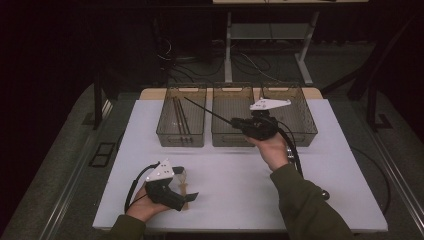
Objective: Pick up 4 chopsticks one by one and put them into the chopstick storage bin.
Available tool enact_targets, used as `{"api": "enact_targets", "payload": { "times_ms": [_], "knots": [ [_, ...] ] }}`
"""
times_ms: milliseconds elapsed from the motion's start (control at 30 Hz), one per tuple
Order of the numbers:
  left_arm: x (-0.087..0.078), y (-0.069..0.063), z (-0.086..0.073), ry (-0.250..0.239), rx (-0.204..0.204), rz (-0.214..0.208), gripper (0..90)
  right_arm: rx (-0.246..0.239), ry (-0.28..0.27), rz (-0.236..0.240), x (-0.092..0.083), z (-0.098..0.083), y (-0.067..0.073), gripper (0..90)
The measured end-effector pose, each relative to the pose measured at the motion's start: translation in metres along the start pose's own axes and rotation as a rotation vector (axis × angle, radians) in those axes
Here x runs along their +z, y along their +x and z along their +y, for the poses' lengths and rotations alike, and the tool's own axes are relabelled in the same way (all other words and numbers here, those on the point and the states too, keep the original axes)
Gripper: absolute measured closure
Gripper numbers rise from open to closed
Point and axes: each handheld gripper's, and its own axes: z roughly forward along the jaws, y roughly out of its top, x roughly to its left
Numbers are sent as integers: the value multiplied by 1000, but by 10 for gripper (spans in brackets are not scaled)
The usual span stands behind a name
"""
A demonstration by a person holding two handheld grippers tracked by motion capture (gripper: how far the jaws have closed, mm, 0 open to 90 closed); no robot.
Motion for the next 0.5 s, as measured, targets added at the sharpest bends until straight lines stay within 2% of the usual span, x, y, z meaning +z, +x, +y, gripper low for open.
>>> {"api": "enact_targets", "payload": {
  "times_ms": [233,500],
  "knots": [
    [0,0,0,-8,-6,-1,0,37,39,-34,28,13,-1,848],
    [0,0,1,-17,-4,-3,0,13,77,-80,55,28,6,848]
  ]
}}
